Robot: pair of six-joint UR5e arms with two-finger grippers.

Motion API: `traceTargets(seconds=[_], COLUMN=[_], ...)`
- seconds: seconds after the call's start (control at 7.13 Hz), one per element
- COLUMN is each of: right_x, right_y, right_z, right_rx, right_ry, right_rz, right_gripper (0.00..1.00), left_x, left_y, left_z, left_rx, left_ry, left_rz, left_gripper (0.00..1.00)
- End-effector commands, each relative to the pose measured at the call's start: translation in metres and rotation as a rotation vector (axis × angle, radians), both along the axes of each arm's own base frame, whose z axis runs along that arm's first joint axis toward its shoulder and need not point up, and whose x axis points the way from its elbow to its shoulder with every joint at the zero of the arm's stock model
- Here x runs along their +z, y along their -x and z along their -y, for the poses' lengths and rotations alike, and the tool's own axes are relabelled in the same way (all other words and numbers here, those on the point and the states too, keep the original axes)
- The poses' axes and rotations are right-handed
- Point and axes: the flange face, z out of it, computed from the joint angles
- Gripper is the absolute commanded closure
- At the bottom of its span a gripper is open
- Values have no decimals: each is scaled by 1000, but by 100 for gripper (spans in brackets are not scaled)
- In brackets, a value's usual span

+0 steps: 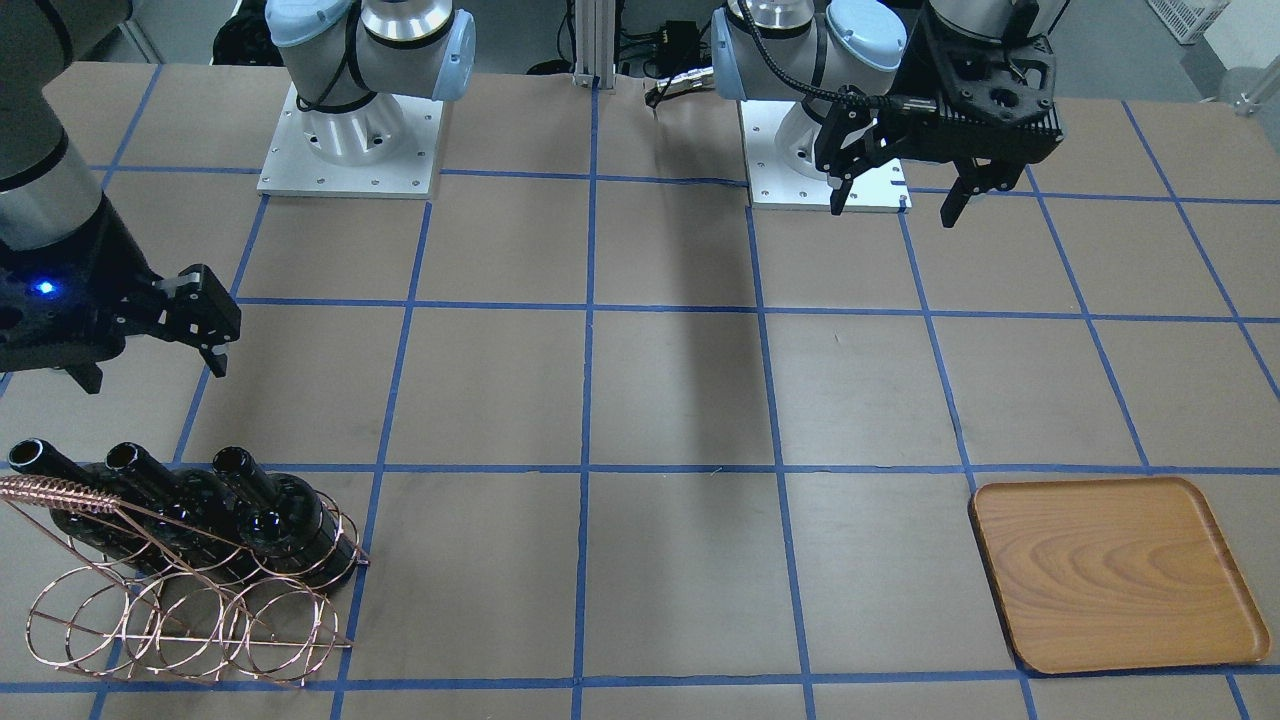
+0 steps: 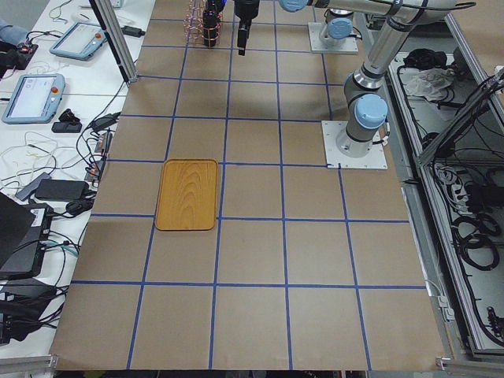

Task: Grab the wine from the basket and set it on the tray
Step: 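Lower the right gripper onto the nearest dark bottle neck in the wire rack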

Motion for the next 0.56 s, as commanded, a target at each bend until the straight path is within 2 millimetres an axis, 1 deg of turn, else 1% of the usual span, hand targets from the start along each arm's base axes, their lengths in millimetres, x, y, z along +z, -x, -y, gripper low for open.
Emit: traceTargets(seconds=[0.0, 0.14, 0.28, 0.42], right_x=[-18, -27, -34, -43], right_y=[18, 19, 20, 21], right_z=[15, 22, 29, 35], right_rx=[7, 5, 3, 6], right_ry=[0, 3, 15, 12], right_rz=[2, 3, 3, 3], right_gripper=[0, 8, 19, 19], left_x=[0, 0, -3, -4], left_y=[0, 0, 0, 0], left_z=[0, -1, 0, 0], left_rx=[0, 0, 0, 1], left_ry=[-2, -2, -6, -9], left_rz=[0, 0, 0, 0], left_gripper=[0, 0, 0, 0])
